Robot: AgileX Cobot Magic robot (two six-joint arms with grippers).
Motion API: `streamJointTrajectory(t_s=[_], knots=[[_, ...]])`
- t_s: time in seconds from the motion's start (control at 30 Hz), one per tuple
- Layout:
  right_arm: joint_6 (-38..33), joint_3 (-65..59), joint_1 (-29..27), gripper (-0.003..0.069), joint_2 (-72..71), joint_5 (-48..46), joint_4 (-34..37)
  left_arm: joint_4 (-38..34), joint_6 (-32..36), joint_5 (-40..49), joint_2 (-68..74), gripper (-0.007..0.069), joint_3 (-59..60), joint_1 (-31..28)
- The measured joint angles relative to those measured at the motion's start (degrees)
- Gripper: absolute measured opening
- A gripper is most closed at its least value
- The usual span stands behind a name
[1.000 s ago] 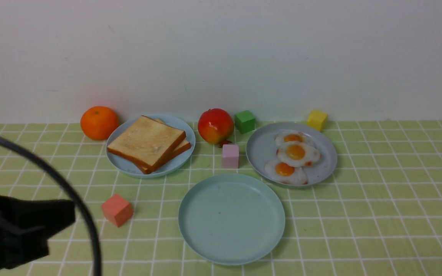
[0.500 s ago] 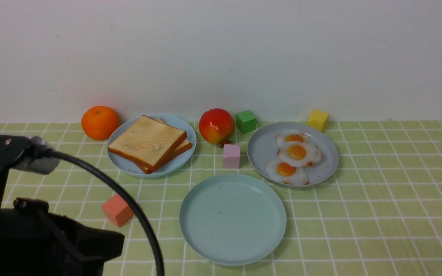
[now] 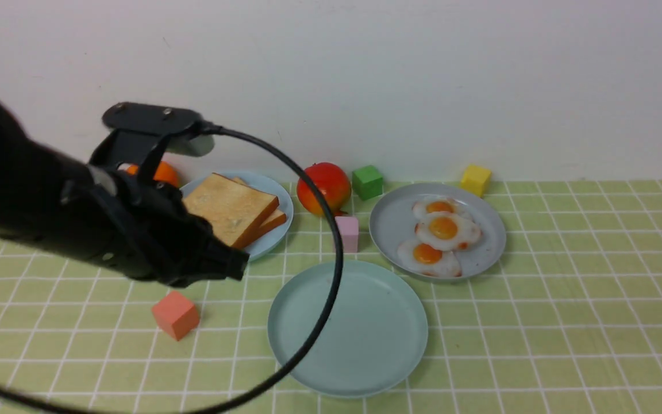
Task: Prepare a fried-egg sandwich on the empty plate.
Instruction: Use the left arm to grab a slice of bread
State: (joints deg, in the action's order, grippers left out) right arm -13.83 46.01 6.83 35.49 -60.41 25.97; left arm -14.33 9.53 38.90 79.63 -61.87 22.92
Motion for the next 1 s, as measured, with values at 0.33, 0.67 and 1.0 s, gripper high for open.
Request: streamJointTrajectory(t_s=[0.33, 0.67, 1.0], knots=[[-2.4, 14.7, 8.3, -0.0001, 7.8, -0.4, 0.8, 4.2, -0.8, 4.8, 25.2, -0.0013, -23.7, -4.9], [-4.2, 16.1, 8.5, 0.0007, 7.8, 0.1, 1.4, 13.2, -0.9, 0.2, 34.8, 0.0192, -29.6, -5.4], [-7.0, 16.1, 8.5, 0.0013, 7.8, 0.2, 1.4, 20.4, -0.9, -7.2, 41.8, 0.0490, -29.8, -5.4]])
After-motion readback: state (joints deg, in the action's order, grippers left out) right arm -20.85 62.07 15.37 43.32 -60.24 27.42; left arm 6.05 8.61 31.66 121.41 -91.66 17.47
